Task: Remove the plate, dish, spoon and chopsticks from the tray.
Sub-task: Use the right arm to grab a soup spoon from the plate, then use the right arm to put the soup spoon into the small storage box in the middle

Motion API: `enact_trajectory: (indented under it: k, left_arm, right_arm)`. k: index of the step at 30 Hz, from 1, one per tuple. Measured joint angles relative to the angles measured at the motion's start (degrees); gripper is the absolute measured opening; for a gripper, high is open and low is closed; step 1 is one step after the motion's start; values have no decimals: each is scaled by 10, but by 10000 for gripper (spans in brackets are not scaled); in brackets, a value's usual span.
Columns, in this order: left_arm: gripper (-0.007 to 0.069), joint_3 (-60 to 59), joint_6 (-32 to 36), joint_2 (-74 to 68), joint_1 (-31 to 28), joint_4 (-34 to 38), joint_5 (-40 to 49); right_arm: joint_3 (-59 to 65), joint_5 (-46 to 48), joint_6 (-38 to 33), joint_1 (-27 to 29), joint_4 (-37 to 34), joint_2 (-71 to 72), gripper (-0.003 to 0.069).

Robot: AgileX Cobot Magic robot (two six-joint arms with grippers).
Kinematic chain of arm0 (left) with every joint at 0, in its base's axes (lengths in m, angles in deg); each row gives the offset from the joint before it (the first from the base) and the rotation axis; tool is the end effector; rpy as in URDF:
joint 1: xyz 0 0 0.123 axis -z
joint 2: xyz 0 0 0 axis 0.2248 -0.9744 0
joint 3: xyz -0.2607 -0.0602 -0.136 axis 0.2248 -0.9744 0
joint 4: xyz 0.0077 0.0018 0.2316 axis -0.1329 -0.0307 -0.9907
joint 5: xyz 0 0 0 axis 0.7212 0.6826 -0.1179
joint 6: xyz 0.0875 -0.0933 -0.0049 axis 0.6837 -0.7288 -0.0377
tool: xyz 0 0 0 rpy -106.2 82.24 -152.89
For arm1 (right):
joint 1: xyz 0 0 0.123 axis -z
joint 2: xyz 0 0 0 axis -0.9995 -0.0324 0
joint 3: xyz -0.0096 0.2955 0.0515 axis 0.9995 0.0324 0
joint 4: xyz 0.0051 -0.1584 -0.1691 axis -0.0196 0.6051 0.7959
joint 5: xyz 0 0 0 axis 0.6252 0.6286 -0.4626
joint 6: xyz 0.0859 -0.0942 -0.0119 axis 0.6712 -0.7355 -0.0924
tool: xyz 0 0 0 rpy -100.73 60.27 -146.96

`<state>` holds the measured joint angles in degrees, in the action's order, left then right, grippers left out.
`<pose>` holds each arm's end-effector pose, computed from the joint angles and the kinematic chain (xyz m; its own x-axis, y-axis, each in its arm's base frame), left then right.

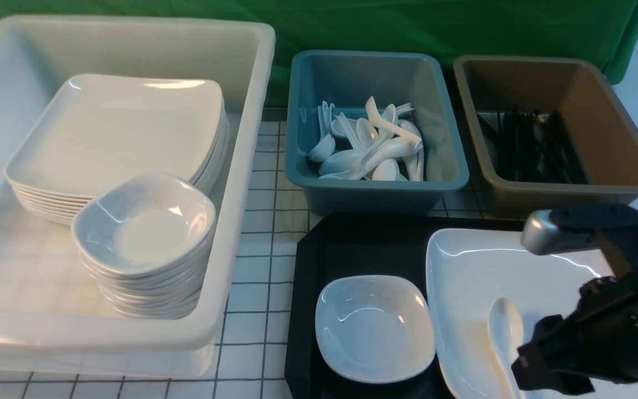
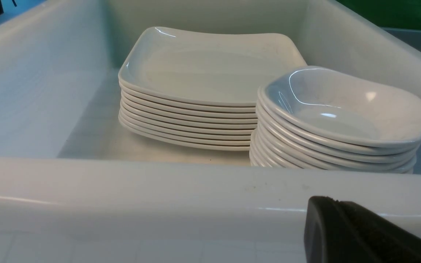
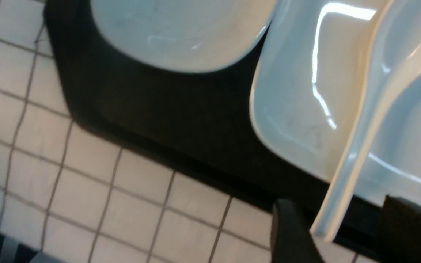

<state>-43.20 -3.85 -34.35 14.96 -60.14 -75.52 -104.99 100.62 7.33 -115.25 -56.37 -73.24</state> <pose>0.0569 -0.0018 0.1858 -0.1426 -0.0684 -0.9874 0.0226 0.9971 -0.0723 0.2132 0.1202 0.2462 -0.8722 -0.2415 -0.4253 -0.3310 0.9317 0.1497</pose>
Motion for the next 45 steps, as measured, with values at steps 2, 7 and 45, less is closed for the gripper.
enact_trajectory:
  k: [2, 7, 45]
  left_arm:
    - [21, 0, 0, 0, 0, 0, 0]
    - [21, 0, 0, 0, 0, 0, 0]
    - [21, 0, 0, 0, 0, -1, 0]
  right_arm:
    - [0, -27, 14, 0, 21, -32, 399]
    - [0, -68, 34, 0, 55, -139, 403]
    - [-616, -73, 11, 0, 96, -451, 358]
